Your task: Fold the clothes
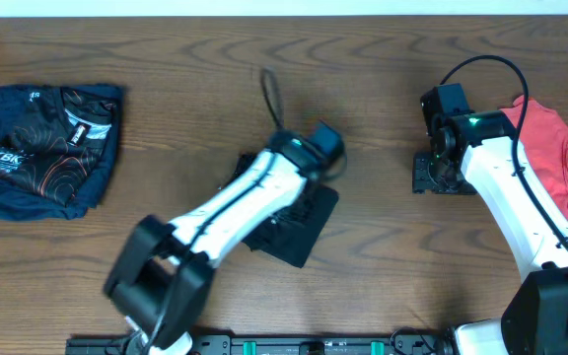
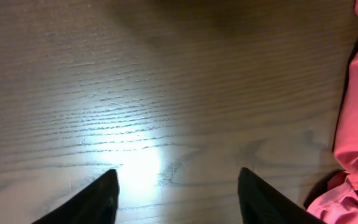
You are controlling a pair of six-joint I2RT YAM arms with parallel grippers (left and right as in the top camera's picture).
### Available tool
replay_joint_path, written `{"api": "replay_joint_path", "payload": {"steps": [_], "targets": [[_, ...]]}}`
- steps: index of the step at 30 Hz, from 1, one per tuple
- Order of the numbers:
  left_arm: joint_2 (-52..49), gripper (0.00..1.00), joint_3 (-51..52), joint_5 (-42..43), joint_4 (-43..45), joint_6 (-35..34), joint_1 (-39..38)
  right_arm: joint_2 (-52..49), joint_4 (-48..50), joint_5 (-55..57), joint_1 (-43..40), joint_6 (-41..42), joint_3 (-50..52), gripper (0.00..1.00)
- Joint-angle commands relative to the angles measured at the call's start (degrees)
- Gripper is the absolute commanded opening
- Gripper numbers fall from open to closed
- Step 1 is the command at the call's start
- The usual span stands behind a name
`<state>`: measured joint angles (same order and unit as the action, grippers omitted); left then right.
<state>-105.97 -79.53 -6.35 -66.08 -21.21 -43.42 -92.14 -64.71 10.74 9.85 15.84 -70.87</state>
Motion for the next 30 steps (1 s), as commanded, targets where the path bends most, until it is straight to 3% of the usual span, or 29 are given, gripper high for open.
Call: {"api": "replay_joint_path", "payload": {"steps": [1, 6, 10, 13, 18, 23, 30], "targets": [[1.0, 0.28, -1.0, -0.3, -1.2, -2.3, -2.7, 0.3, 0.0, 0.2, -0.3, -0.7, -0.4, 0.63], [6.2, 0.30, -5.2, -0.7, -5.8, -2.9, -2.4, 0.3, 0.2, 0.1, -0.3, -0.7, -0.4, 0.65], [13.9, 0.31, -6.1, -7.5, -6.3, -4.8, 0.7, 0.3, 0.7, -1.7, -0.3, -1.8, -0.4, 0.66], [17.9, 0.37, -6.1, -12.3, -5.8, -7.0, 5.4, 0.3, 0.7, -2.0, -0.3, -1.8, -0.4, 0.66], [17.9, 0.37, -5.6, -12.1, -3.7, -7.0, 15.7, 0.3, 0.6, -2.0, -0.3, -1.8, -0.4, 0.66], [13.3, 0.37, -3.1, -1.1, 0.9, -3.7, 23.8, 0.3, 0.5, -2.0, -0.3, -1.8, -0.4, 0.66], [4.3, 0.36, -2.8, 12.9, 1.7, -1.6, 26.3, 0.3, -0.2, -1.9, -0.3, -2.9, -0.4, 0.66]]}}
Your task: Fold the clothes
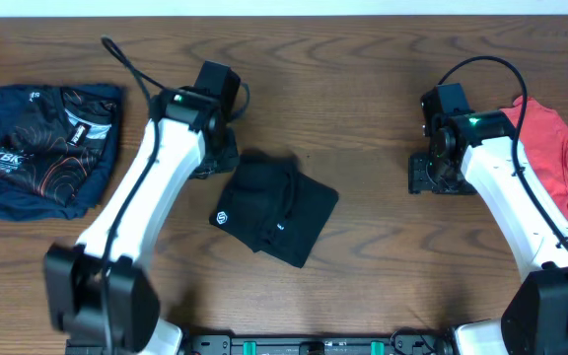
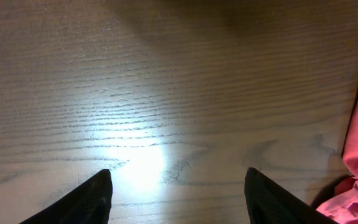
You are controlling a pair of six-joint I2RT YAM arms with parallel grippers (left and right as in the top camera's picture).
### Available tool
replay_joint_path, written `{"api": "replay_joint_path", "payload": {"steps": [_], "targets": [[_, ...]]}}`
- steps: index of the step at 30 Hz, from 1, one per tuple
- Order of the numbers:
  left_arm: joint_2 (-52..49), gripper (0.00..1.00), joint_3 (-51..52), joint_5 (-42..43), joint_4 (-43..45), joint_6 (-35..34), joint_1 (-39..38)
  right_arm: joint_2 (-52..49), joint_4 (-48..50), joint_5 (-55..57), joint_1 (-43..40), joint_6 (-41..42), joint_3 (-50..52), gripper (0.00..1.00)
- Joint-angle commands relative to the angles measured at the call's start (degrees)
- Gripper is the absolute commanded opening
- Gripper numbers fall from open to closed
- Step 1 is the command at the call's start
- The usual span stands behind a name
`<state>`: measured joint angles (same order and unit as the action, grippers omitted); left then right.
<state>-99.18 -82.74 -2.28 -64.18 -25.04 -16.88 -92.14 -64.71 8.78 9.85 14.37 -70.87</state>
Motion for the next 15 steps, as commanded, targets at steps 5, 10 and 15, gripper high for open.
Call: {"api": "replay_joint_path", "payload": {"steps": [5, 10, 15], "targets": [[-7.1, 0.30, 0.5, 20.2, 0.0, 5.0, -2.7, 0.3, -0.6, 0.0, -0.5, -1.4, -0.4, 0.66], [-7.1, 0.29, 0.5, 28.0, -0.7, 7.3, -7.8, 0.3, -0.7, 0.2, -0.6, -1.4, -0.4, 0.66], [-7.1, 0.29, 0.5, 33.0, -1.4, 7.7, -14.1, 0.3, -0.7, 0.5, -0.6, -1.4, -0.4, 0.66]]}}
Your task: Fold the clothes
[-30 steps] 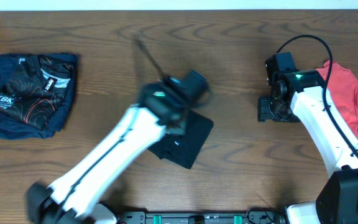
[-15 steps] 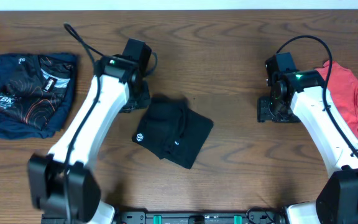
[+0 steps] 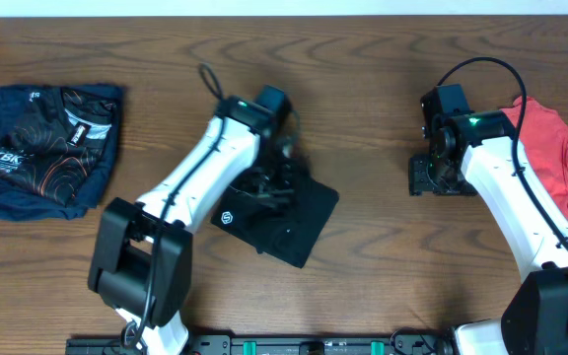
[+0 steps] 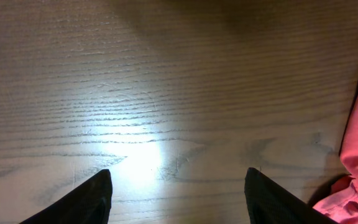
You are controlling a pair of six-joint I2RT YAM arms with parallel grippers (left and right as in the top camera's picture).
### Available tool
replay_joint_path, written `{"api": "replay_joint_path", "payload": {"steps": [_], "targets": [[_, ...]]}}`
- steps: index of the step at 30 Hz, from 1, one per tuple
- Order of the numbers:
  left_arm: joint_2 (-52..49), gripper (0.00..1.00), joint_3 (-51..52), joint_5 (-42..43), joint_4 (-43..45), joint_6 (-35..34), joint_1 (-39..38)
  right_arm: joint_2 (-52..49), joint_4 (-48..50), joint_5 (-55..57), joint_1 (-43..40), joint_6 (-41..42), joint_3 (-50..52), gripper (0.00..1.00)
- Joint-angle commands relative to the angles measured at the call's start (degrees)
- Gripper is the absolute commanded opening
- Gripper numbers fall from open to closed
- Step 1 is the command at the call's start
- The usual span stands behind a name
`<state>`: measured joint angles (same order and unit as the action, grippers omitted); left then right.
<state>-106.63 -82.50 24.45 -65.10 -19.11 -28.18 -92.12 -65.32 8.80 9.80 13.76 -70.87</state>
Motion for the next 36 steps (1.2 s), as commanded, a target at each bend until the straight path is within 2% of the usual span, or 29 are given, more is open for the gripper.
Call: {"api": "replay_joint_path", "payload": {"steps": [1, 6, 11, 18, 20, 24, 27, 32, 36], "targets": [[0.4, 0.29, 0.2, 7.5, -0.5, 2.4, -4.0, 0.3, 0.0, 0.5, -0.7, -0.8, -0.4, 0.66], [0.6, 0.30, 0.2, 9.8, -0.8, 4.8, -8.3, 0.3, -0.3, 0.4, -2.0, -0.8, -0.4, 0.66], [3.1, 0.30, 0.1, 9.6, -1.0, 8.9, -8.3, 0.3, -0.5, 0.4, -3.1, -0.8, -0.4, 0.66], [14.5, 0.32, -0.4, -4.3, 0.2, 7.6, 1.0, 0.3, 0.0, -1.3, -3.1, -2.1, -0.4, 0.66], [17.4, 0.33, -0.3, -7.4, 0.6, 6.5, 4.7, 0.3, 1.1, -6.4, -3.0, -5.9, -0.4, 0.66], [19.5, 0.33, -0.3, -8.1, 1.0, 6.4, 11.0, 0.3, 3.6, -29.8, -2.5, -19.7, -0.4, 0.64], [18.5, 0.33, 0.5, -8.1, 1.6, 6.4, 13.4, 0.3, 6.0, -41.0, -2.1, -21.7, -0.4, 0.60], [14.8, 0.33, 3.0, -8.6, 5.7, 9.8, 14.1, 0.2, 7.0, -45.4, 0.4, -21.1, -0.2, 0.48], [9.5, 0.33, 3.7, -8.9, 8.3, 11.5, 14.1, 0.0, 7.8, -45.7, 5.0, -20.9, 1.3, 0.47]]}}
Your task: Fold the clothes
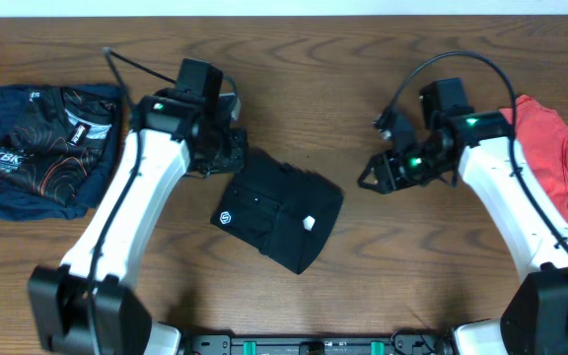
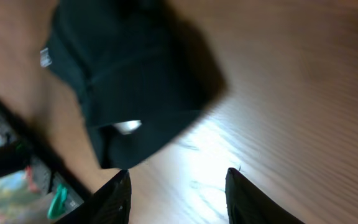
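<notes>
A folded black garment (image 1: 279,212) with a small white logo and a white tag lies mid-table; the right wrist view shows it (image 2: 129,81) ahead of the fingers. My left gripper (image 1: 227,148) sits at its upper left corner, and its jaws are too dark to read. My right gripper (image 1: 373,176) points left toward the garment's right side, open with only bare wood between its fingertips (image 2: 179,186). A folded navy printed shirt (image 1: 42,148) lies at the far left. A crumpled red garment (image 1: 560,168) lies at the far right.
The wooden table (image 1: 402,276) carries all three garments. A black rail with green clips (image 1: 304,345) runs along the table's front edge and shows in the right wrist view (image 2: 17,162). Cables loop above both arms.
My left arm was lying over the black garment and is now off it, at its upper left corner. My right gripper has swung left from beside the red garment to face the black one.
My left arm lay across the black garment, then stood at its upper left, then was on it again, and is now back at the upper left. The garment lies flatter, with a white tag showing. My right gripper stayed open over bare wood until turning left now.
</notes>
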You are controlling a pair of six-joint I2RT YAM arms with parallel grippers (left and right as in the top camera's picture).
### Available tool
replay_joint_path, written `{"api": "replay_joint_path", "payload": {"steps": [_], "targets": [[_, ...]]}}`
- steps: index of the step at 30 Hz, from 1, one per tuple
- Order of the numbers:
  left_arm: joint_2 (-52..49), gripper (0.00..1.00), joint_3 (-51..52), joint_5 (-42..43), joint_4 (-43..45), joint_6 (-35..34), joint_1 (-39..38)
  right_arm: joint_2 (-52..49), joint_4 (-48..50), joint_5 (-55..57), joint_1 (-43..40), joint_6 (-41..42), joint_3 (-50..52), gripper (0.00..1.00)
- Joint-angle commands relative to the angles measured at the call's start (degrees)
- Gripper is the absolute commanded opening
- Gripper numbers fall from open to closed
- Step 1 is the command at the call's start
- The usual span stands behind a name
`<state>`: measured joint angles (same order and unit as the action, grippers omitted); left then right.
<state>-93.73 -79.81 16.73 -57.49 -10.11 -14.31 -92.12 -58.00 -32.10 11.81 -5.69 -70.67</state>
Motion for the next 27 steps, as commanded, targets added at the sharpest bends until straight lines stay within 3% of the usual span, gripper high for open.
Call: {"api": "replay_joint_path", "payload": {"steps": [1, 14, 19, 23, 27], "targets": [[-5.2, 0.33, 1.0, -1.2, 1.3, 2.9, 0.3, -0.1, 1.1, -5.1, 4.2, -1.1, 1.6, 0.47], [-22.9, 0.30, 1.6, -1.4, -3.1, 2.3, 0.3, -8.3, 15.2, -6.1, 17.9, 8.9, 9.4, 0.46], [-23.2, 0.29, 4.3, -0.6, -8.7, -2.1, 0.2, -15.7, 15.6, -4.0, 17.7, 10.7, 9.4, 0.45], [-22.5, 0.29, 5.8, 0.2, -15.2, -3.7, 0.0, -19.1, 16.7, 6.9, 15.0, 15.1, 9.2, 0.44], [-19.5, 0.31, 7.0, 3.1, -16.2, -3.7, -1.0, -19.2, 21.2, 15.2, 10.7, 14.9, 7.2, 0.43]]}}
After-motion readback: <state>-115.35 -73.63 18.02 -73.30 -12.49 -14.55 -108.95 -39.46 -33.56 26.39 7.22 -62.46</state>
